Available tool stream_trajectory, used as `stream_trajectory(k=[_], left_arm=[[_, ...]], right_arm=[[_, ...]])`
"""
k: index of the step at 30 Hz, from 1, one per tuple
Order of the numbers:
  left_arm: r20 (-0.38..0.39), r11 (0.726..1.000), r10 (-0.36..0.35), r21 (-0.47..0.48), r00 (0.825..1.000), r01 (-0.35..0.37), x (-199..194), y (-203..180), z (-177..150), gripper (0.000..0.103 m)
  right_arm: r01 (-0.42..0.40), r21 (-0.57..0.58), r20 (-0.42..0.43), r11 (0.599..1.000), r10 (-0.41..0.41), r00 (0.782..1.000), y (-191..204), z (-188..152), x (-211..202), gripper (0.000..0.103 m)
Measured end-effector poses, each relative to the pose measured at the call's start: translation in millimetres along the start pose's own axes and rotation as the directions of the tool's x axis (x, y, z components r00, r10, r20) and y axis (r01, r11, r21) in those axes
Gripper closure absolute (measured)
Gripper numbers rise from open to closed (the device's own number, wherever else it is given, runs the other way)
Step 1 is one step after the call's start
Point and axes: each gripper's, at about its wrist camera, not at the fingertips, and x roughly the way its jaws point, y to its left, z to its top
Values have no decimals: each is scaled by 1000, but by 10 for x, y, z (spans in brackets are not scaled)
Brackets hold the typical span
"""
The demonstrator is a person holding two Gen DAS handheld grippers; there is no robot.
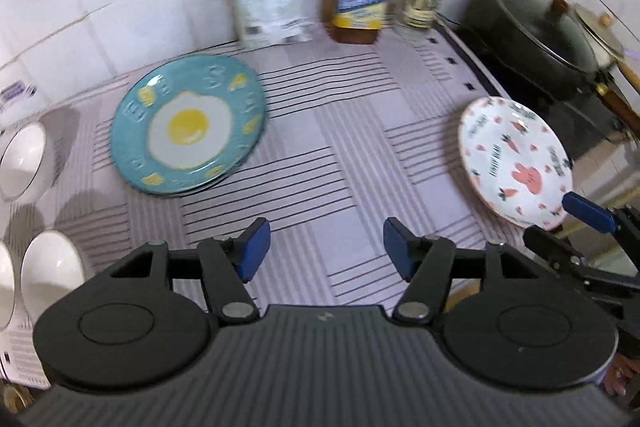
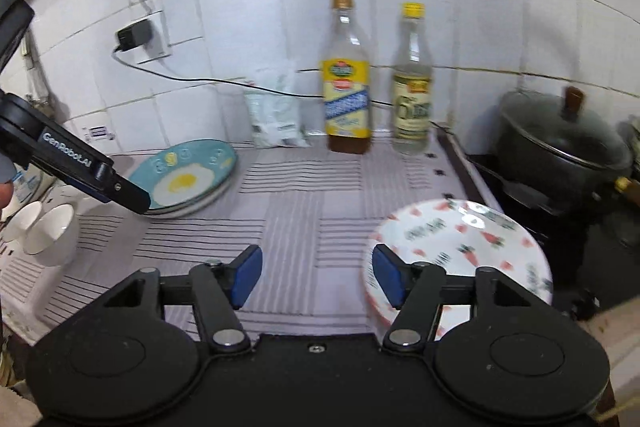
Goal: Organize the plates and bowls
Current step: 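Move both grippers to the pink bunny plate rim and close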
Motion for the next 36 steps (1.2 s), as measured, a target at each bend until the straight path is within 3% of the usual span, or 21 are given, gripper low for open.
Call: stream_trajectory(k=[7,18,24,32,36], left_arm=[[-7,998,-19,61,1000,19,80,-337,45,32],[-24,998,-3,62,1000,5,477,-580,155,23],[-43,994,-40,96,998,44,742,-736,200,23],[-58,995,-64,67,996,68,1087,-838,298,23],[-74,996,-73,48,995,76,1276,-857,324,23]], right_arm=[[71,91,-56,993,-66,996,-284,-95,16,36],[214,114,-13,970,-214,977,-582,-278,171,32],[309,186,-34,933,-309,951,-842,-414,341,32],[389,299,-51,871,-393,918,-1096,-546,434,32],[421,328,-95,846,-414,905,-1152,-580,500,39]])
